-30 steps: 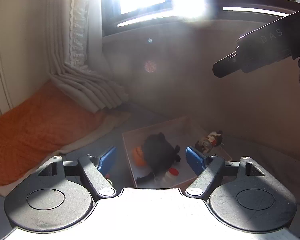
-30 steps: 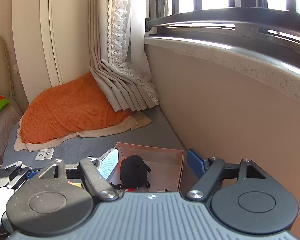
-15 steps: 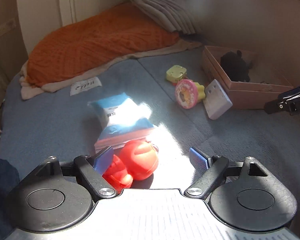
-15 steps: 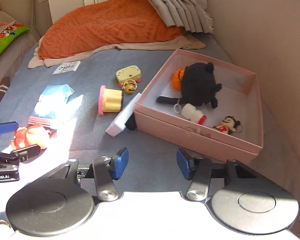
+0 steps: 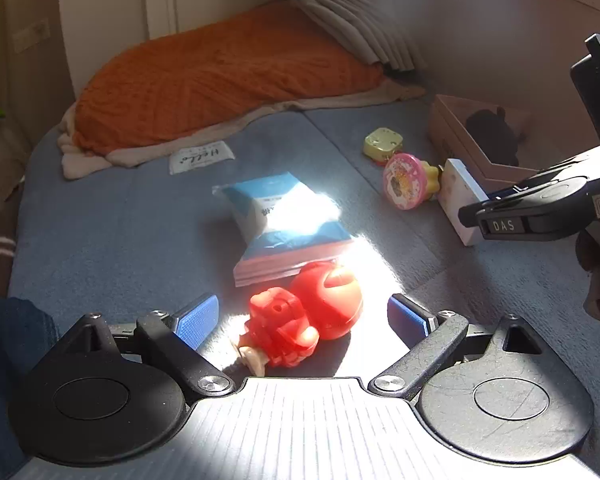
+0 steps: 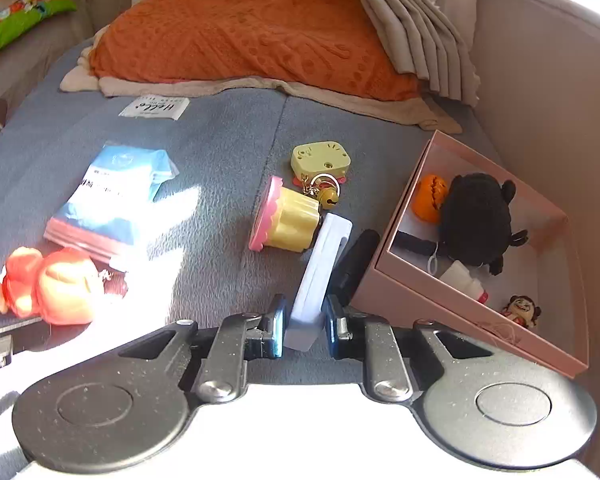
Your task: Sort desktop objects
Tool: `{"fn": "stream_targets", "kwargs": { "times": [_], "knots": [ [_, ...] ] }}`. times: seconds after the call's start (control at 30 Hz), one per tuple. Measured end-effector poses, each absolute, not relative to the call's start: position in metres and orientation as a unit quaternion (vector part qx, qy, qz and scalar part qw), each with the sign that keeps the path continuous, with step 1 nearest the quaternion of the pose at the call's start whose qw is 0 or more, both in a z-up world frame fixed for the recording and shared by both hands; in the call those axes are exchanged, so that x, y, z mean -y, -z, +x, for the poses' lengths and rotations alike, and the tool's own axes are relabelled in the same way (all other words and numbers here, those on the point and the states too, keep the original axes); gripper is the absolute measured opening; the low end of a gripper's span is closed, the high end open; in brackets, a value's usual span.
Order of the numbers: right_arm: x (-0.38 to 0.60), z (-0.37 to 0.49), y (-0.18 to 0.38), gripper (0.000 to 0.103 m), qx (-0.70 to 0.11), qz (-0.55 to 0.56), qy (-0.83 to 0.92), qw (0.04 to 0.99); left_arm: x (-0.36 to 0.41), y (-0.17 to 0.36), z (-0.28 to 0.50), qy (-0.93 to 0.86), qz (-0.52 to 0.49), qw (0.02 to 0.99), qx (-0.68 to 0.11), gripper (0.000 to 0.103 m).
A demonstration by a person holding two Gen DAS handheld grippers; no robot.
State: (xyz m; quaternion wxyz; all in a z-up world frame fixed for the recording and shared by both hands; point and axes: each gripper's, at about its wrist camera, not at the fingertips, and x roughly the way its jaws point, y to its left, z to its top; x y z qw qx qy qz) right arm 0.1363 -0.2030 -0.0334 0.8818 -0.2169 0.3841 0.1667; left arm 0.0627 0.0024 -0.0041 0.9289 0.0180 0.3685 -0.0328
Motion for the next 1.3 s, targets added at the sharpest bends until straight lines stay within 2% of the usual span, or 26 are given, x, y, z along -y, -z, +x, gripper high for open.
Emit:
{"fn": "stream_targets", "kwargs": {
  "times": [0.1, 0.2, 0.33, 0.37, 0.43, 0.63, 0.7, 0.73, 0.9, 1.0, 1.13, 1.3],
  "knots": [
    [0.202, 0.102, 0.032, 0.019, -0.375, -0.304, -0.204, 0.852, 0.004, 0.000, 0.059, 0.045, 0.020, 0.933, -0.358, 0.096],
    [0.210, 0.079, 0.017, 0.024, -0.404, -0.259, -0.296, 0.826, 0.011, -0.002, 0.057, 0.054, 0.025, 0.934, -0.352, 0.096],
    [0.213, 0.094, -0.008, 0.049, -0.389, -0.198, -0.284, 0.854, 0.010, -0.001, 0.057, 0.044, 0.027, 0.933, -0.357, 0.097],
    [0.210, 0.107, -0.011, 0.059, -0.380, -0.186, -0.266, 0.866, 0.009, -0.001, 0.058, 0.040, 0.025, 0.932, -0.359, 0.097],
    [0.202, 0.132, -0.010, 0.066, -0.373, -0.167, -0.237, 0.881, 0.008, 0.000, 0.060, 0.040, 0.022, 0.931, -0.361, 0.097],
    [0.164, 0.214, 0.027, 0.066, -0.391, -0.172, -0.148, 0.892, 0.014, 0.001, 0.056, 0.069, 0.023, 0.931, -0.359, 0.097],
    [0.160, 0.229, 0.042, 0.059, -0.409, -0.174, -0.140, 0.885, 0.017, 0.000, 0.054, 0.089, 0.018, 0.931, -0.355, 0.097],
    [0.159, 0.231, 0.045, 0.050, -0.420, -0.170, -0.150, 0.879, 0.019, -0.001, 0.052, 0.099, 0.016, 0.930, -0.354, 0.097],
    [0.172, 0.205, 0.032, 0.047, -0.426, -0.152, -0.189, 0.872, 0.029, 0.001, 0.050, 0.149, 0.018, 0.916, -0.372, 0.100],
    [0.184, 0.180, 0.021, 0.046, -0.457, -0.095, -0.240, 0.851, 0.037, 0.006, 0.048, 0.163, 0.039, 0.907, -0.386, 0.100],
    [0.190, 0.157, 0.038, 0.042, -0.539, 0.010, -0.310, 0.783, 0.049, 0.018, 0.047, 0.178, 0.070, 0.892, -0.408, 0.100],
    [0.197, 0.149, 0.059, 0.042, -0.557, 0.046, -0.309, 0.769, 0.052, 0.031, 0.049, 0.171, 0.090, 0.883, -0.427, 0.100]
  ]
}}
